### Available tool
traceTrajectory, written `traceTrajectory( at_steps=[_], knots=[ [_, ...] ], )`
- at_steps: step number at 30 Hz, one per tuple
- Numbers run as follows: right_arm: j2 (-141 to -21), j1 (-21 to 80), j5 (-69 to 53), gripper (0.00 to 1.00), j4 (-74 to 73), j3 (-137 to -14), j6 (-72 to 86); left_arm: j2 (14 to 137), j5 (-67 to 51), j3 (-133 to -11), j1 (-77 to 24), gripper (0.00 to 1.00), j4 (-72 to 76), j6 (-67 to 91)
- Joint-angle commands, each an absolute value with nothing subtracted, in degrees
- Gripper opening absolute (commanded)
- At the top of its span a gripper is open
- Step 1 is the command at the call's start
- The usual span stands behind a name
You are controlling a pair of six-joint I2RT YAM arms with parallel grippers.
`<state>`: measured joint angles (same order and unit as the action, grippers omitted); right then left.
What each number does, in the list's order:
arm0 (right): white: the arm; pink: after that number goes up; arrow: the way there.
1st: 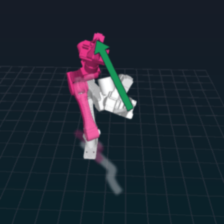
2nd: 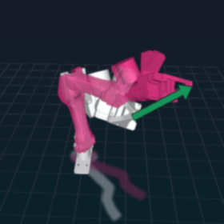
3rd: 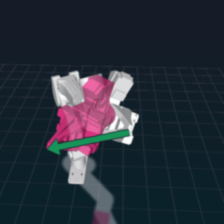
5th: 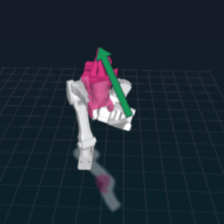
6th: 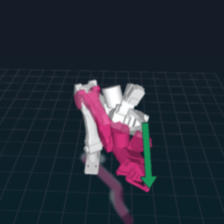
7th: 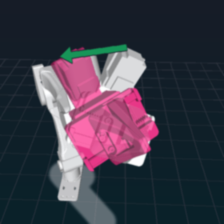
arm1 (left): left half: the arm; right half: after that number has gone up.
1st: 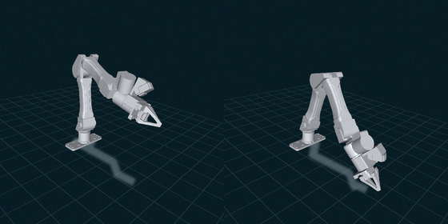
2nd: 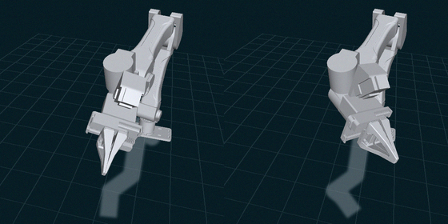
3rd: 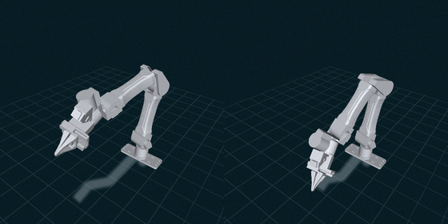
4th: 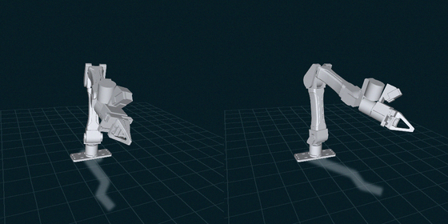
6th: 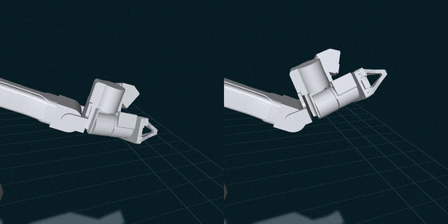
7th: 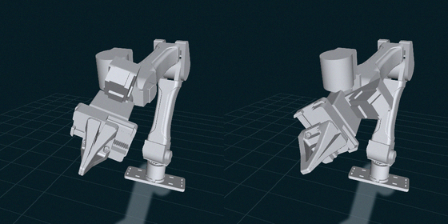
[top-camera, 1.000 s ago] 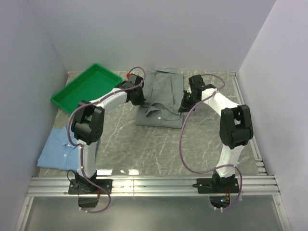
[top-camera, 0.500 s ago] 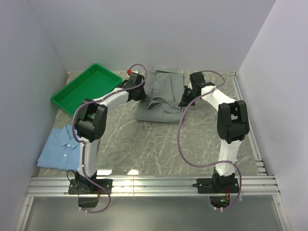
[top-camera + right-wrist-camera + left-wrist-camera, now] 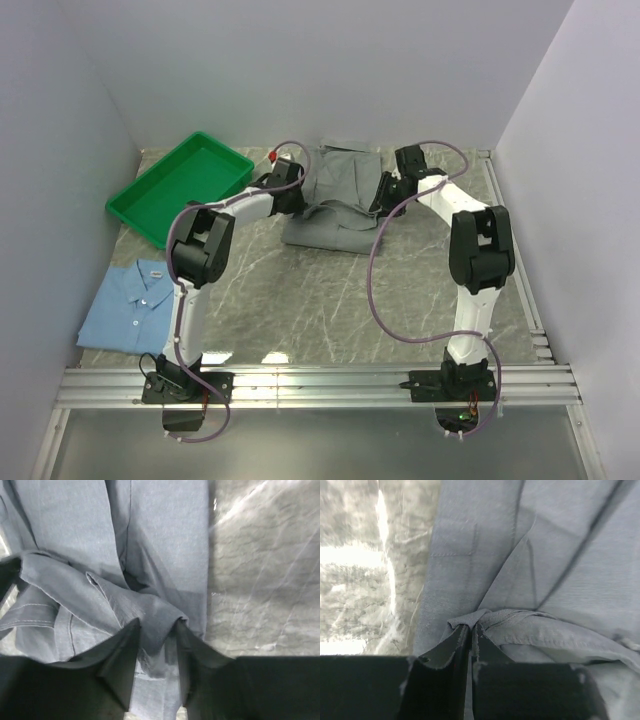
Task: Fold and stack the long sleeve shirts
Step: Fold the shirt
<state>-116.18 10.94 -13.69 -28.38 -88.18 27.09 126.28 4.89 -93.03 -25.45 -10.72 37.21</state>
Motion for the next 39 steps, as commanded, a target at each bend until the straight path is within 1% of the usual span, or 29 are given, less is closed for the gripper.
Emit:
traceTrajectory(
  at_steps=[1, 2, 6, 10, 15, 22, 27, 34, 39],
  knots=[
    [-111.8, 10.5, -10.6, 0.45, -25.9, -90.4, 25.8, 126.7, 5.9, -94.0, -25.2, 0.1, -8.9, 37.6],
    [-109.0, 10.5, -9.7, 0.47, -25.5, -89.9, 25.1, 126.7, 5.9, -94.0, -25.2, 0.11, -8.6, 37.7],
    [-101.0, 12.5, -7.9, 0.47, -21.8, -84.5, 23.4, 126.6, 6.0, -94.2, -25.2, 0.11, -9.0, 37.7],
    [-94.1, 16.2, -9.1, 0.47, -18.9, -78.6, 21.4, 126.4, 6.7, -95.2, -25.2, 0.11, -9.8, 37.9],
    [-94.2, 22.7, -12.2, 0.45, -18.8, -74.6, 18.4, 126.6, 7.3, -96.1, -25.1, 0.13, -11.2, 38.6],
    [-100.1, 24.3, -12.3, 0.42, -18.3, -73.7, 17.8, 126.3, 7.7, -96.2, -25.2, 0.13, -11.5, 39.7],
    [-107.9, 23.6, -7.0, 0.4, -21.5, -81.3, 15.1, 126.4, 8.0, -96.3, -25.2, 0.13, -12.2, 40.2],
    [-117.2, 22.1, -1.9, 0.4, -19.9, -93.1, 14.9, 125.6, 8.6, -96.6, -25.0, 0.15, -12.6, 40.0],
    [-120.1, 21.7, -0.6, 0.42, -22.8, -102.4, 14.2, 123.6, 9.0, -96.3, -24.6, 0.2, -12.8, 40.3]
  ],
)
